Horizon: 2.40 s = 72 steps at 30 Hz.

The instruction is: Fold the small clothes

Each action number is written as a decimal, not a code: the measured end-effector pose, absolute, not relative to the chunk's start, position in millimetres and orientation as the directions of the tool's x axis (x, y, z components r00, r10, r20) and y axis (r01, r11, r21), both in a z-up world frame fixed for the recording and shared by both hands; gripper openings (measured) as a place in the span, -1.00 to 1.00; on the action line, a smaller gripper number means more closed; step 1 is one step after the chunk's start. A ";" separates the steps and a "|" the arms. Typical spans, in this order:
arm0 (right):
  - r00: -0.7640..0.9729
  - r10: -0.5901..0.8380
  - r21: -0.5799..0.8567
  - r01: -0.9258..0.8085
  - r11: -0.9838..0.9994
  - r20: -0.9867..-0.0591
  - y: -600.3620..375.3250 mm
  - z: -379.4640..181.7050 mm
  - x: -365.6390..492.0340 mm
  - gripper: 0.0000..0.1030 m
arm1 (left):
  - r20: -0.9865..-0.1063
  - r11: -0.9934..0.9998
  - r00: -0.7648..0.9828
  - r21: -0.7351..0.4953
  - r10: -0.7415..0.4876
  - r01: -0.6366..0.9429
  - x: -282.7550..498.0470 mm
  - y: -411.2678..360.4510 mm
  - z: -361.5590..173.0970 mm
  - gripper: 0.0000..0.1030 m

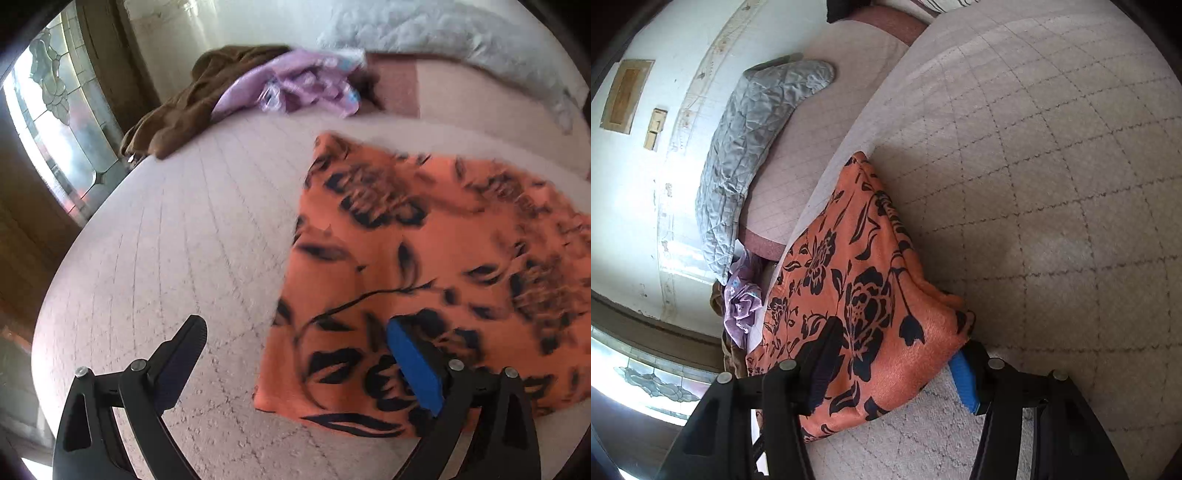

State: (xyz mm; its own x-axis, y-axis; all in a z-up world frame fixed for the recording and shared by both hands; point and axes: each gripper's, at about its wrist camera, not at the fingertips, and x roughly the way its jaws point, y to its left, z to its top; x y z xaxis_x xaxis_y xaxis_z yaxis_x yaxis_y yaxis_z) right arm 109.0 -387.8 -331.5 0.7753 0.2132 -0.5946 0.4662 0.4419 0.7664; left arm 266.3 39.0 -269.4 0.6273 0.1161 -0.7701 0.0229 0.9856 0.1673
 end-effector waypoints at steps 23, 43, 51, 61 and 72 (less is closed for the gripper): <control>0.728 0.077 0.602 0.497 0.625 -0.681 -362.1 -312.8 137.7 -0.38 | -0.647 0.998 0.762 0.024 -0.034 0.066 232.1 49.3 -212.4 0.90; 0.785 0.342 0.637 0.085 0.766 -0.516 -151.0 -175.2 230.7 -0.57 | -0.692 0.919 0.642 0.085 0.332 -0.384 263.3 173.1 -221.1 0.90; 0.541 0.659 0.764 -0.047 0.644 -0.522 -47.8 -247.6 264.7 -0.49 | -0.693 0.880 0.602 0.101 0.397 -0.464 260.4 208.0 -225.7 0.90; 0.663 0.618 0.774 -0.091 0.627 -0.423 -140.9 -228.7 199.2 0.60 | -0.683 0.987 0.727 -0.062 0.064 -0.145 256.7 143.4 -215.7 0.90; 0.526 0.482 0.625 0.126 0.771 -0.700 -170.2 -287.6 223.4 -0.50 | -0.809 0.986 0.566 -0.097 -0.156 0.132 258.8 78.8 -259.2 -0.47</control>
